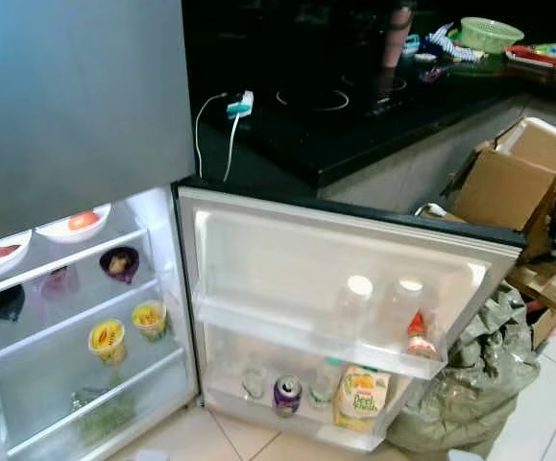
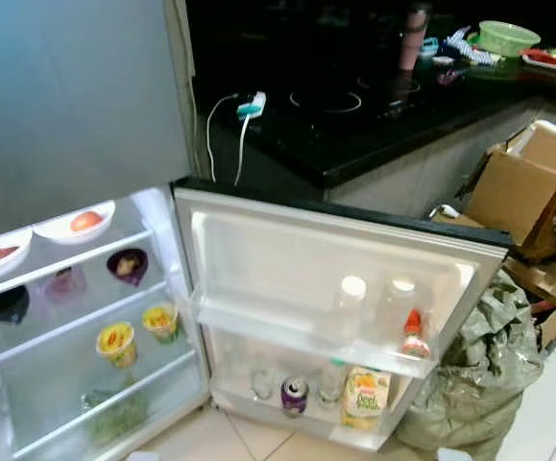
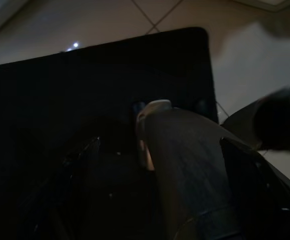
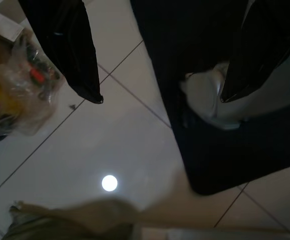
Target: Restocking fridge
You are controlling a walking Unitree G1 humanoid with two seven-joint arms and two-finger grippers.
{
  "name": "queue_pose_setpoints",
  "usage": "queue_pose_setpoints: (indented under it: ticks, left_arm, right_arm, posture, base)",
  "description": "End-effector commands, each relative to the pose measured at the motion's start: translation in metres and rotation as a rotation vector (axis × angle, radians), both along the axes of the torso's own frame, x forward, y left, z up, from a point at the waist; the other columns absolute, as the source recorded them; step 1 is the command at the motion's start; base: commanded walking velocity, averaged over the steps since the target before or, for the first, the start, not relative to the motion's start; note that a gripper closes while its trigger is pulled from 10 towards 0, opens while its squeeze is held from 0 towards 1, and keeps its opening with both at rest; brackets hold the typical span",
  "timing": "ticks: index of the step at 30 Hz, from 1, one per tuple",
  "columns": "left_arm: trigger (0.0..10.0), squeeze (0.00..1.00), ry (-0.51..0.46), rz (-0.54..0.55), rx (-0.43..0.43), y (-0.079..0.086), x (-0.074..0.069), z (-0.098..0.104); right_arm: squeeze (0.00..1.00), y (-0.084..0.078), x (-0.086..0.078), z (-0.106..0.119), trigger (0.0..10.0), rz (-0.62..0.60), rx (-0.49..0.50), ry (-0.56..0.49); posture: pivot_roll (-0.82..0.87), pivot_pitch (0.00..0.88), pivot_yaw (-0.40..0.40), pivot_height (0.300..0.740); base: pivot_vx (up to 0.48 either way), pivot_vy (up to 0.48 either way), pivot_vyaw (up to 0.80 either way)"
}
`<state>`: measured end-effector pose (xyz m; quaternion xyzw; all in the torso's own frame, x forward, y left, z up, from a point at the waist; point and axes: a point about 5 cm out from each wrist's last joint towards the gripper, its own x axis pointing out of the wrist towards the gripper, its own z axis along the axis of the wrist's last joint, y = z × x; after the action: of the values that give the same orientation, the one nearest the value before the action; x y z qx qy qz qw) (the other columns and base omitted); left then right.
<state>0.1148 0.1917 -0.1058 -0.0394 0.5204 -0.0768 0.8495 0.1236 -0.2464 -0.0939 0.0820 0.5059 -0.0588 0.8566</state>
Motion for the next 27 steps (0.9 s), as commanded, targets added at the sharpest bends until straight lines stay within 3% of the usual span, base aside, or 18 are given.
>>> queue_pose_setpoints:
  ticks: [1, 7, 16, 27]
  left_arm:
    - [10.0, 0.0, 0.062, -0.015, -0.018, -0.007, -0.015, -0.005]
    - [10.0, 0.0, 0.063, -0.013, -0.017, -0.007, -0.015, -0.005]
    - [10.0, 0.0, 0.069, -0.006, -0.023, -0.008, -0.017, -0.006]
    - [10.0, 0.0, 0.068, 0.02, -0.017, -0.007, -0.017, -0.006]
  right_arm:
    - [0.0, -0.009, -0.001, 0.002, 10.0, -0.009, -0.025, -0.002]
    - [0.0, -0.011, 0.0, 0.003, 10.0, -0.012, -0.017, -0.017]
    - [0.0, -0.012, 0.002, 0.005, 10.0, -0.003, -0.012, -0.033]
    - [0.0, -0.021, 0.009, 0.01, 10.0, -0.04, -0.024, -0.07]
  posture:
    - [-0.03, 0.0, -0.054, 0.74]
    - [-0.03, 0.0, -0.054, 0.74]
    - [-0.03, 0.0, -0.056, 0.74]
    - [-0.03, 0.0, -0.056, 0.74]
  base:
    - [0.0, -0.461, 0.0]
    - [0.0, -0.461, 0.22]
    - [0.0, -0.455, 0.78]
    - [0.0, -0.023, 0.78]
